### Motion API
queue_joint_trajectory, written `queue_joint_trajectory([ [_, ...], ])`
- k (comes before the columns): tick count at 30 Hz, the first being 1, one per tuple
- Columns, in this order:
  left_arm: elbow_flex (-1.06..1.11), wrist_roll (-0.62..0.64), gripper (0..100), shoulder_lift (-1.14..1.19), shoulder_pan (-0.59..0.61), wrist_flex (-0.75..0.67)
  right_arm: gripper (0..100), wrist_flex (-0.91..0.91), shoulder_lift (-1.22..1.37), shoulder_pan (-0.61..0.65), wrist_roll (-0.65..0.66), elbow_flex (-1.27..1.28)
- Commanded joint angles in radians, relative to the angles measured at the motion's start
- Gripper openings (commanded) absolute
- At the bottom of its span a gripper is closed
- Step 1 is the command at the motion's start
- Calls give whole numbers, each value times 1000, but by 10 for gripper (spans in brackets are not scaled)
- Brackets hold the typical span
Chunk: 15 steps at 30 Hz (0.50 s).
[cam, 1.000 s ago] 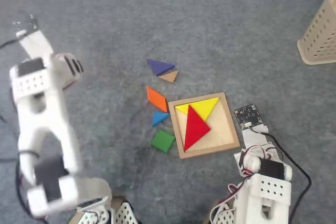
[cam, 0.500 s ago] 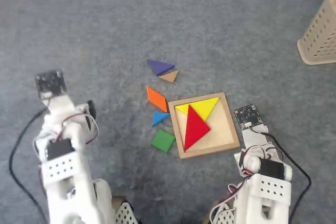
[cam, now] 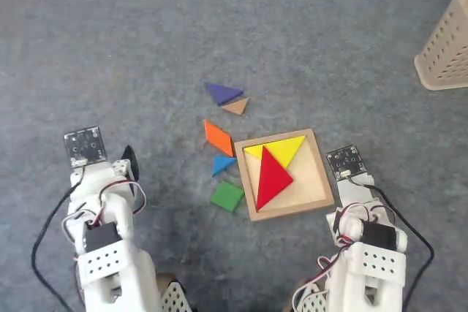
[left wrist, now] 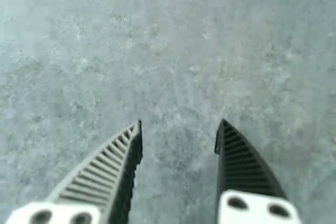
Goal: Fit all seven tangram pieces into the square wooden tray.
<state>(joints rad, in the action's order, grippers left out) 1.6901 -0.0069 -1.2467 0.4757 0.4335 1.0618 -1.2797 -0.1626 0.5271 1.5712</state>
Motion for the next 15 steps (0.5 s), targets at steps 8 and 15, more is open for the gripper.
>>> queue_joint_trajectory([
  [8,1,-8,216,-138,3,196,16,-30,-19,10,11,-6],
  [15,1,-6,216,-227,3,325,17,-285,-19,10,12,-49],
])
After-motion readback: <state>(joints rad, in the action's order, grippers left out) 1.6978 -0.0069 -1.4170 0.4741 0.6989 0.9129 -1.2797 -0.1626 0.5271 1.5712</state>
